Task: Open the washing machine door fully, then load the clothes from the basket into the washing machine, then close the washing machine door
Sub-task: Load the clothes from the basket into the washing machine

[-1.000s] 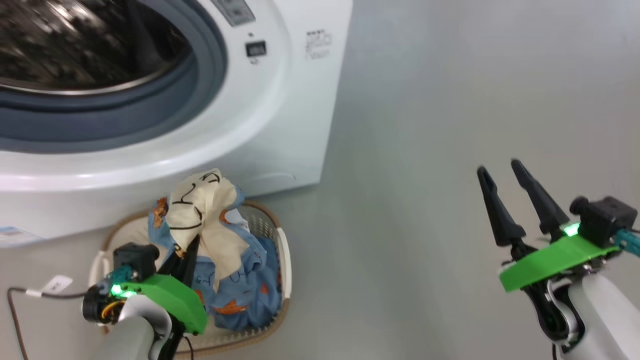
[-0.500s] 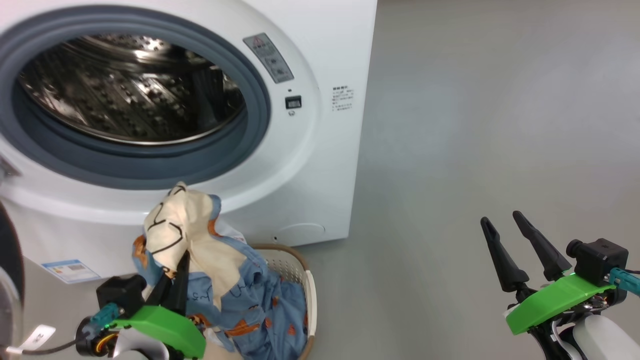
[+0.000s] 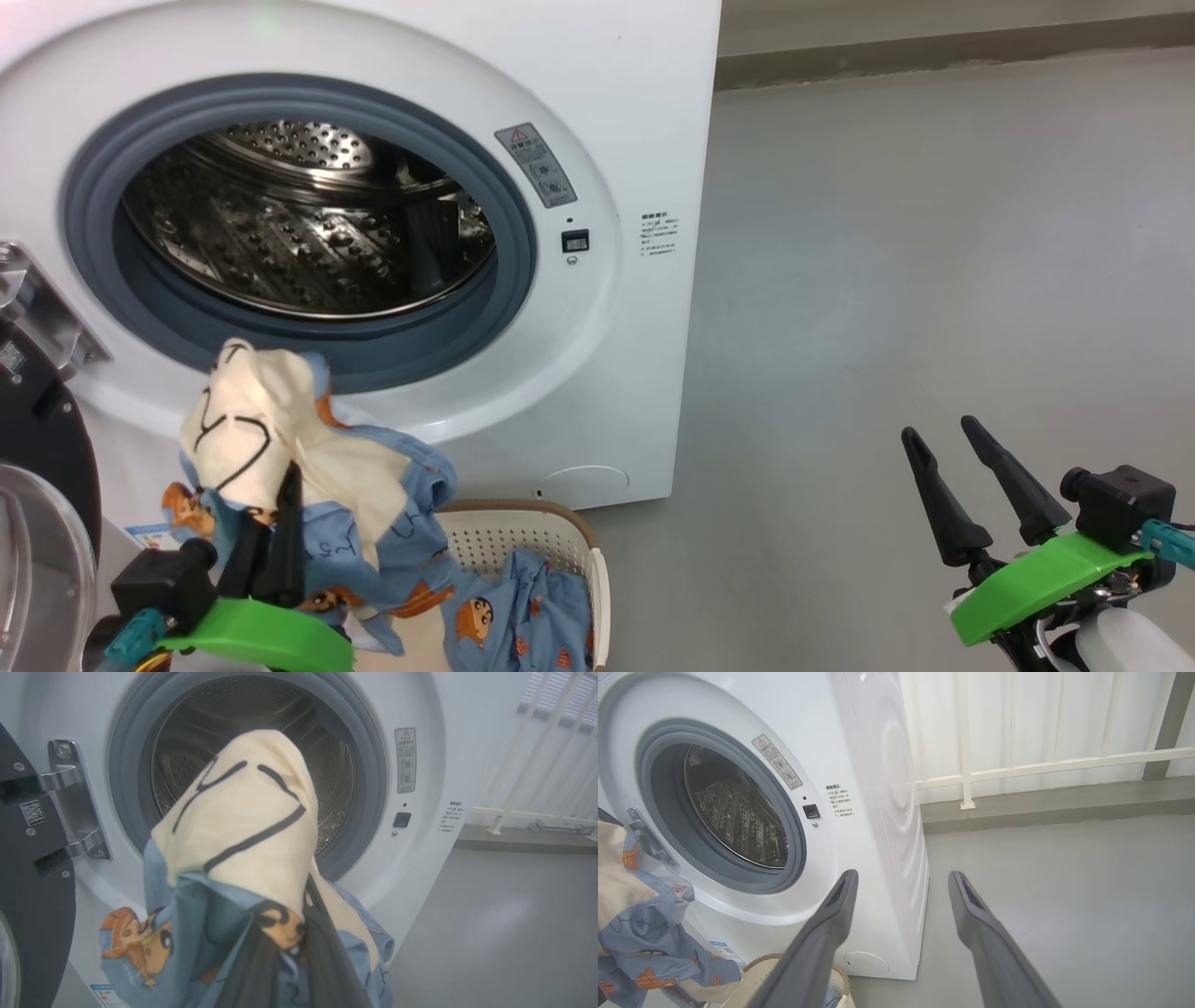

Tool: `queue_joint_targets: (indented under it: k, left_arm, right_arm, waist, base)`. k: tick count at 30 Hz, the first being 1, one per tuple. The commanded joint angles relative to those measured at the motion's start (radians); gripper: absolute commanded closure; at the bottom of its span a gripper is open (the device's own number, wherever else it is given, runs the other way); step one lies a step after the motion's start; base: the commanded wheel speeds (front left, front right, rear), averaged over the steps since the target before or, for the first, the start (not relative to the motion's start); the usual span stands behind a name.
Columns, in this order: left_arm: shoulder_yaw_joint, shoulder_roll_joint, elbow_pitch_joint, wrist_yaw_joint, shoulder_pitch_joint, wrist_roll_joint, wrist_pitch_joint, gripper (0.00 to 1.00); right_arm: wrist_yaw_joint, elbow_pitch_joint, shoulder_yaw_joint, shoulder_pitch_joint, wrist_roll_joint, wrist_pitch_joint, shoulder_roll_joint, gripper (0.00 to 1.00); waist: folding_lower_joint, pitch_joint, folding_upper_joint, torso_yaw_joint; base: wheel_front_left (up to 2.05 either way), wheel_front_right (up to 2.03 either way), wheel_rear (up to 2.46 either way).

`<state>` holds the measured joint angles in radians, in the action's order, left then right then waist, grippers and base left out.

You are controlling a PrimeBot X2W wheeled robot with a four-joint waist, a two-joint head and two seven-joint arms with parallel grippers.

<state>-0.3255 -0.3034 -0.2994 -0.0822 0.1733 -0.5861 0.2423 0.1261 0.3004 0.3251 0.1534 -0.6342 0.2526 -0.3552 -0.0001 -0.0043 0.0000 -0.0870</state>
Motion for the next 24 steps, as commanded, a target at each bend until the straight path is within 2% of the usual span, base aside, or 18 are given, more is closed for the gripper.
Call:
queue_joint_targets:
  k: [1,12,24]
  left_arm:
    - [0.039,-0.034,0.06,-0.017,0.01,-0.001,-0.01,1.0]
    - [0.041,-0.044,0.156,-0.051,-0.024,-0.004,-0.034,1.0]
    - [0.027,-0.051,0.14,-0.041,0.042,0.001,-0.048,1.0]
  right_arm:
    - [0.005,-0.028,0.015,-0.002,-0.011,0.009,-0.021,0.0]
    - [0.005,-0.038,0.016,-0.004,-0.009,0.009,-0.028,0.0]
    - [0.005,-0.041,0.023,0.0,-0.007,0.009,-0.033,0.0]
  waist:
    - [0.0001,-0.005,0.0,-0.002]
    - [0.0001,-0.005,0.0,-0.009]
    - [0.0001,0.01,0.0,-0.015]
  base:
    - [0.0,0.0,0.0]
    - [0.0,0.0,0.0]
    - [0.0,0.0,0.0]
